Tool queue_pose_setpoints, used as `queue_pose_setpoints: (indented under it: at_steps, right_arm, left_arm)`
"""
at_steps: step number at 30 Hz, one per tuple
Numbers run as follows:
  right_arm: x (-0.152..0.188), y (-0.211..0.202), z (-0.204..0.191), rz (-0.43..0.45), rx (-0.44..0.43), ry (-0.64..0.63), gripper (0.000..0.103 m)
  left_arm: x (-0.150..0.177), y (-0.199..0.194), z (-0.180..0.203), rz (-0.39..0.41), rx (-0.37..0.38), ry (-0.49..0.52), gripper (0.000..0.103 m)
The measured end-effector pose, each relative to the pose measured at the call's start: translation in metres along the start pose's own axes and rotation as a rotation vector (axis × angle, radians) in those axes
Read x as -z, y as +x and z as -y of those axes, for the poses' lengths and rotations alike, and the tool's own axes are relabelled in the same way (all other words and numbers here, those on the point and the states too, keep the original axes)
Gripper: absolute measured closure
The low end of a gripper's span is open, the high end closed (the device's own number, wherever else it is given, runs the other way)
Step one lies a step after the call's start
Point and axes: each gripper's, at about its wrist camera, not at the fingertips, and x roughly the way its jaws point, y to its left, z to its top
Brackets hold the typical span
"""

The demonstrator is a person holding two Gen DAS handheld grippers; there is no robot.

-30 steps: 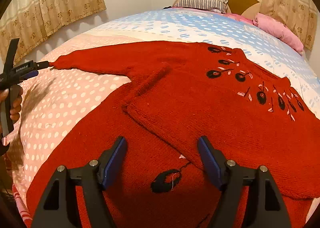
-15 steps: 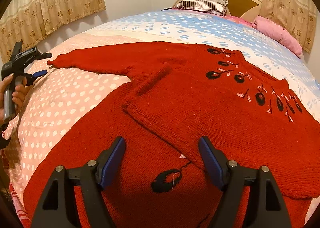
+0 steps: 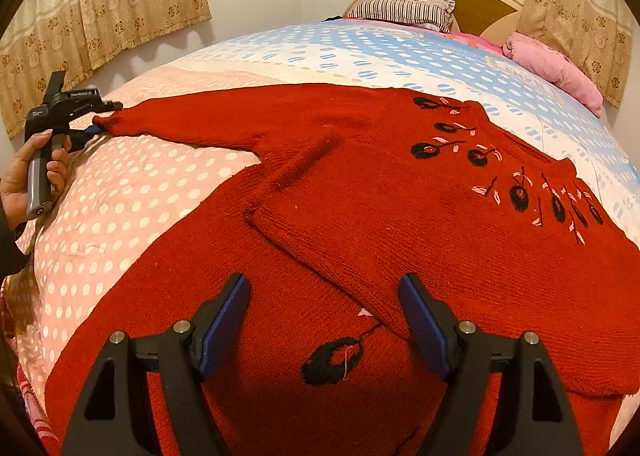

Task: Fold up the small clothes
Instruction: 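Close the left tool on the sleeve cuff, then lift the sleeve with the left tool and carry it across the cardigan front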

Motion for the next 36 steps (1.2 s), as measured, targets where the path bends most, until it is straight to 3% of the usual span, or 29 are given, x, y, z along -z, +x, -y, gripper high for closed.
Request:
queue_pose_setpoints:
  at_steps: [6,15,22,28,36]
  right_arm:
    - [0.000,0.000,0.000,0.001,-0.001,0.003,0.025]
    - [0.000,0.001,0.000,0.000,-0.002,0.005,0.024]
    - [-0.003,-0.005,0.001,-0.004,-0.003,0.014,0.024]
    - [0.002,-0.036,0.010,-0.007,0.009,0.018,0.024]
    - [0.029,-0.099,0.034,0.065,0.000,0.095,0.024]
  left_arm:
    - [0.001,-0.007,0.010,0.011,-0.014,0.074,0.097]
    - [-0.009,-0.027,0.037,0.052,0.044,0.135,0.097]
    - [-0.003,-0.040,0.083,0.038,0.113,0.214,0.097]
    - [0.002,-0.054,0.127,0.032,0.194,0.274,0.097]
    - [0.011,-0.054,0.176,-0.002,0.263,0.283,0.098]
